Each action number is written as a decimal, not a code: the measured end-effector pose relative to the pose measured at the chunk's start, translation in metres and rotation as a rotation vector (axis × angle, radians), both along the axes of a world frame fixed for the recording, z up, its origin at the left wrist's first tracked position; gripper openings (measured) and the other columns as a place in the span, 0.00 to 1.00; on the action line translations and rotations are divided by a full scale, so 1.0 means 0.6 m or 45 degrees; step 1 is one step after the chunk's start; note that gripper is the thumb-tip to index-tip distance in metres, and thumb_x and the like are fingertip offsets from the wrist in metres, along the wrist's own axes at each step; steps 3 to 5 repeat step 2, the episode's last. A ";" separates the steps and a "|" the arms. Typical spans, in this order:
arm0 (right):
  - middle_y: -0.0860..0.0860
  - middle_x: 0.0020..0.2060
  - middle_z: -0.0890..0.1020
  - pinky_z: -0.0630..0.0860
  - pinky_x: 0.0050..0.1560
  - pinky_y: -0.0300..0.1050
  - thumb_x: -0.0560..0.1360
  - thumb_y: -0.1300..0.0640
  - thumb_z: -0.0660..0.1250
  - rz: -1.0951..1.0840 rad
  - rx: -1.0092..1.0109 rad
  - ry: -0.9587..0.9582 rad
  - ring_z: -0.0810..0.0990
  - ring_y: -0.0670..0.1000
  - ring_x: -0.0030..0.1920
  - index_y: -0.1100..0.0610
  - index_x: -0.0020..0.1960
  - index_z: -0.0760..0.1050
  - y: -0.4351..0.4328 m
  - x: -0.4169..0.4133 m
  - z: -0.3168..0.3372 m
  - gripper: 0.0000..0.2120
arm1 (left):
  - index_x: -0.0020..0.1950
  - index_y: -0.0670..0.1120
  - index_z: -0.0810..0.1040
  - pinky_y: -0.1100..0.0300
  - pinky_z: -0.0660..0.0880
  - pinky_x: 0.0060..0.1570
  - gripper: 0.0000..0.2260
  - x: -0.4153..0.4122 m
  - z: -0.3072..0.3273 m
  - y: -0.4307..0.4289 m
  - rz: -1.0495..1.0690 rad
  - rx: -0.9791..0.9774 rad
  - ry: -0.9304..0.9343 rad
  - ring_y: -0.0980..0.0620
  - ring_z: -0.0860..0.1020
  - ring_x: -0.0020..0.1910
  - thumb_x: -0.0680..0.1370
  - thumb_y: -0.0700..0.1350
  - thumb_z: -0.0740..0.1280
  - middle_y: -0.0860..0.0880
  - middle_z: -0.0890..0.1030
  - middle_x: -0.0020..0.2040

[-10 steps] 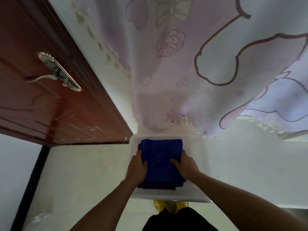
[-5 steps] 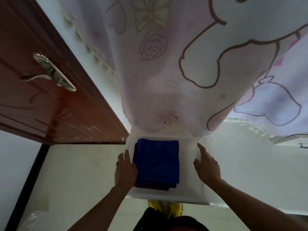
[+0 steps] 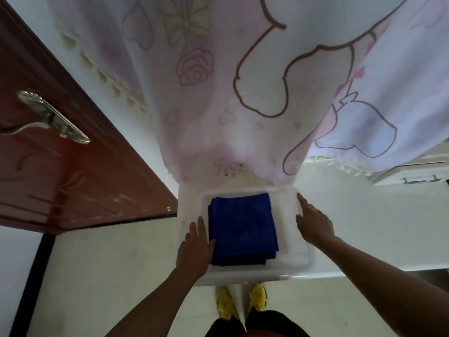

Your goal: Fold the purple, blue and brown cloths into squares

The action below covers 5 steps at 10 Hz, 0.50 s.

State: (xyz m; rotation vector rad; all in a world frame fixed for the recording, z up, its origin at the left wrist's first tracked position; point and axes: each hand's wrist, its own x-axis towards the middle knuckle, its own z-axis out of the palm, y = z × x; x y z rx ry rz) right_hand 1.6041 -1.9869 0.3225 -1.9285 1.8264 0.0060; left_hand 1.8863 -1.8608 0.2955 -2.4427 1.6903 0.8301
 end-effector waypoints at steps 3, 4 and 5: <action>0.54 0.69 0.72 0.73 0.60 0.53 0.77 0.49 0.63 0.047 -0.050 0.075 0.73 0.56 0.66 0.51 0.73 0.64 -0.023 0.010 0.039 0.26 | 0.78 0.47 0.39 0.55 0.74 0.49 0.31 0.013 0.017 -0.014 -0.122 0.028 -0.002 0.47 0.76 0.56 0.82 0.56 0.50 0.42 0.67 0.68; 0.54 0.69 0.72 0.73 0.60 0.53 0.77 0.49 0.63 0.047 -0.050 0.075 0.73 0.56 0.66 0.51 0.73 0.64 -0.023 0.010 0.039 0.26 | 0.78 0.47 0.39 0.55 0.74 0.49 0.31 0.013 0.017 -0.014 -0.122 0.028 -0.002 0.47 0.76 0.56 0.82 0.56 0.50 0.42 0.67 0.68; 0.54 0.69 0.72 0.73 0.60 0.53 0.77 0.49 0.63 0.047 -0.050 0.075 0.73 0.56 0.66 0.51 0.73 0.64 -0.023 0.010 0.039 0.26 | 0.78 0.47 0.39 0.55 0.74 0.49 0.31 0.013 0.017 -0.014 -0.122 0.028 -0.002 0.47 0.76 0.56 0.82 0.56 0.50 0.42 0.67 0.68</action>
